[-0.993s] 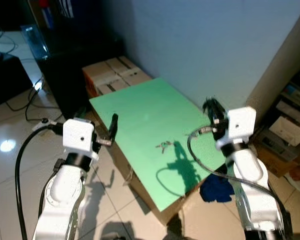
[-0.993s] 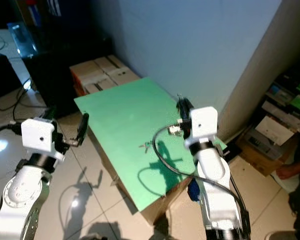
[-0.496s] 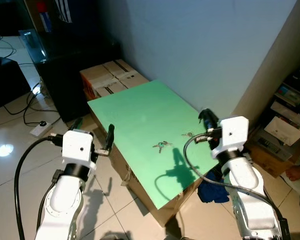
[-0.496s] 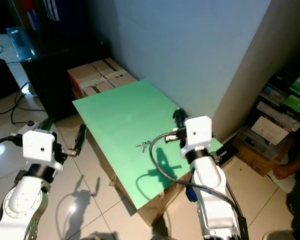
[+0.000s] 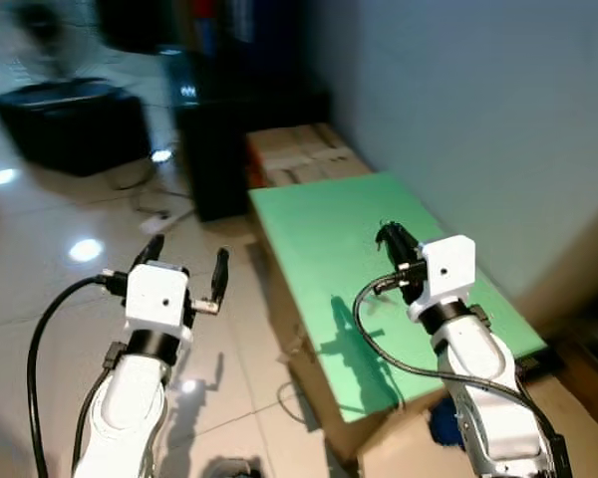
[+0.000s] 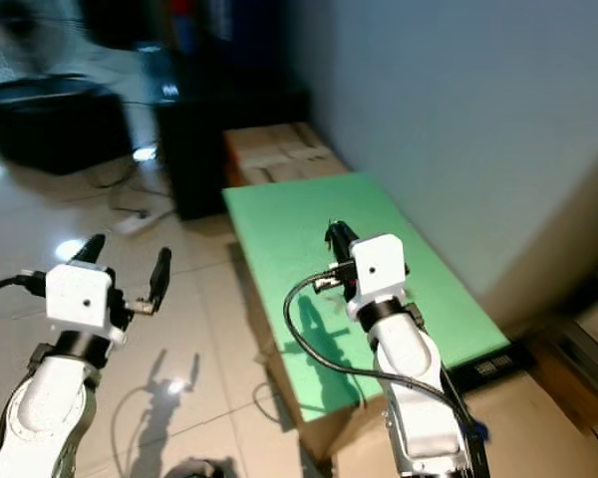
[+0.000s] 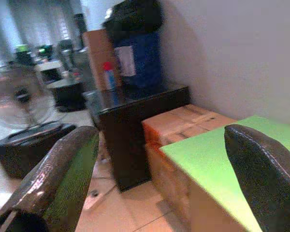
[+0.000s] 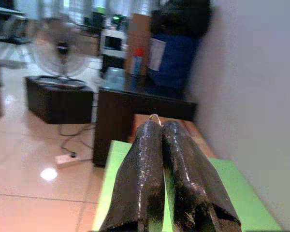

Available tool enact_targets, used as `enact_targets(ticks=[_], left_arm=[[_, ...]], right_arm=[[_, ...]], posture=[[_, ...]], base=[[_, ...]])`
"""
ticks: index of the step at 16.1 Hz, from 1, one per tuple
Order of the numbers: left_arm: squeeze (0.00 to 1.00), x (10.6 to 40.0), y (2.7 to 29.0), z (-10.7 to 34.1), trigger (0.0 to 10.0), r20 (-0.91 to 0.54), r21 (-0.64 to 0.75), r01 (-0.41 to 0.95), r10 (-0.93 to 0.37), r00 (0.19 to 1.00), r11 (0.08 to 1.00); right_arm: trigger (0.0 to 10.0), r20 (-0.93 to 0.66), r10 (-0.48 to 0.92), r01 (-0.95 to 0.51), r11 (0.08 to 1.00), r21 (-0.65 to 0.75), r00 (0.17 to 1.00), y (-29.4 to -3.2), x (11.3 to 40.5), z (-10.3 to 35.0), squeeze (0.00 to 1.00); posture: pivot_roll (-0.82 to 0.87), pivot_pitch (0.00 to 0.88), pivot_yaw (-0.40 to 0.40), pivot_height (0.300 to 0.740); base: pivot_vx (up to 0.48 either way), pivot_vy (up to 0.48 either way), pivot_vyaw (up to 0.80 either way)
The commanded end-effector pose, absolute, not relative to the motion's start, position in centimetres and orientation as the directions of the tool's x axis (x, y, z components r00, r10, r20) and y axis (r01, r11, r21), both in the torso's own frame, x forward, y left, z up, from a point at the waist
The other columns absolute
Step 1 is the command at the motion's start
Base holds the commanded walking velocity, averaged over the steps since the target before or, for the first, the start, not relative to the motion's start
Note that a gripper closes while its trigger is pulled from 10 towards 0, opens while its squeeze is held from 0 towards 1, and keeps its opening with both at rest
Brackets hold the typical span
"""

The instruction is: Hang keys on a hook

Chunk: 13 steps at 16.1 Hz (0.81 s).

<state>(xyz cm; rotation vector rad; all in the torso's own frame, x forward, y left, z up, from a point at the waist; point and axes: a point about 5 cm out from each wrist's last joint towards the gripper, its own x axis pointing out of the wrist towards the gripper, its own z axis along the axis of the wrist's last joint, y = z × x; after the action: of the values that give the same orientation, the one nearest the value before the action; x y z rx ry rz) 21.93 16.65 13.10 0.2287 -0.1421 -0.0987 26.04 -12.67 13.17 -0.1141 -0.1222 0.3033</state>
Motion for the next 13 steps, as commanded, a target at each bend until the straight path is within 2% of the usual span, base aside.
enact_targets(ticks=[1,13], left_arm=[[0.00,21.8,16.5,13.4,10.0,0.137,0.248,0.098,-0.135,0.981,0.964],[0.00,20.7,17.1,13.1,10.0,0.112,0.289,0.103,-0.140,0.984,0.952]], right_arm=[[10.0,0.100,0.332,-0.320,0.940,-0.120,0.938,-12.5,25.9,13.1,0.00],[10.0,0.039,0.339,-0.333,0.936,-0.111,0.940,-13.1,25.4,11.6,0.00]], posture=[[0.03,0.000,-0.048,0.740],[0.06,0.005,-0.069,0.740]], base=[[0.000,0.000,0.80],[0.000,0.000,0.80]])
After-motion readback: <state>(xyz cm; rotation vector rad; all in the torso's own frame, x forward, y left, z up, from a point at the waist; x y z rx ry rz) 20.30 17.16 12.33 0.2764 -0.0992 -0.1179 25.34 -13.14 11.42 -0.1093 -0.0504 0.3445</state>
